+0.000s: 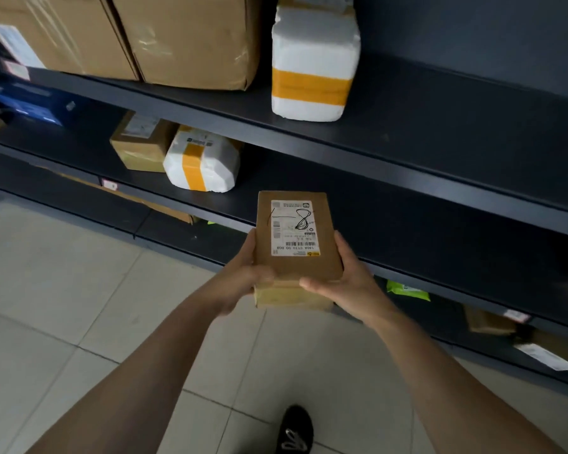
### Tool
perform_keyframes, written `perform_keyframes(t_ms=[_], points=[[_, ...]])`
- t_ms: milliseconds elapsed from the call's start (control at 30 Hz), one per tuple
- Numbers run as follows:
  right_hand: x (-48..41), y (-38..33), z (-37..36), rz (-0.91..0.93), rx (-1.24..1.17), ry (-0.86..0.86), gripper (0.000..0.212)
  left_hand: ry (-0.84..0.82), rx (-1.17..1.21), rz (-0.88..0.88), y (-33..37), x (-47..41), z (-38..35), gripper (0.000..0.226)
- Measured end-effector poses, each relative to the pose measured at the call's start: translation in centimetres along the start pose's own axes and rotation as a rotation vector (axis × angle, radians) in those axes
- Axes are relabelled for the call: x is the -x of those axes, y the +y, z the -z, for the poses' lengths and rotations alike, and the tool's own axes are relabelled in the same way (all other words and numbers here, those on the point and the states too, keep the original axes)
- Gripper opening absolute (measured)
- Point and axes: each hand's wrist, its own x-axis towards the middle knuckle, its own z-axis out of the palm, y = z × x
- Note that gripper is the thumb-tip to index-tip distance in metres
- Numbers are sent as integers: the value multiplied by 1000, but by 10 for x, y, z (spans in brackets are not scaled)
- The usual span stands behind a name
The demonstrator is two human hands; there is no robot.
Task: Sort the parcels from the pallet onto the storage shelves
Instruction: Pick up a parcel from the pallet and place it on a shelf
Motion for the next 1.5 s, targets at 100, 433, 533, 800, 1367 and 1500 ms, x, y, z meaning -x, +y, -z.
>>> perform_keyframes(t_ms=[100,433,533,800,1367,1500], points=[[-54,9,-5,79,39,5,89,-22,-122,13,-15,-51,33,127],[-243,36,-28,342,195,161,65,236,-496,-279,-41,-219,110,118],[-279,41,-39,396,317,251,81,335,-725,-345,-43,-248,122,111],[-319,23,-47,435,778,516,62,684,-1173,-346,-30,-278,126,77],[-200,36,-42,119,1188,300,77,415,-1724,-15,-23,-173,91,91],[-126,41,-37,33,1166,258,74,324,-1790,-102,-18,-124,61,87]])
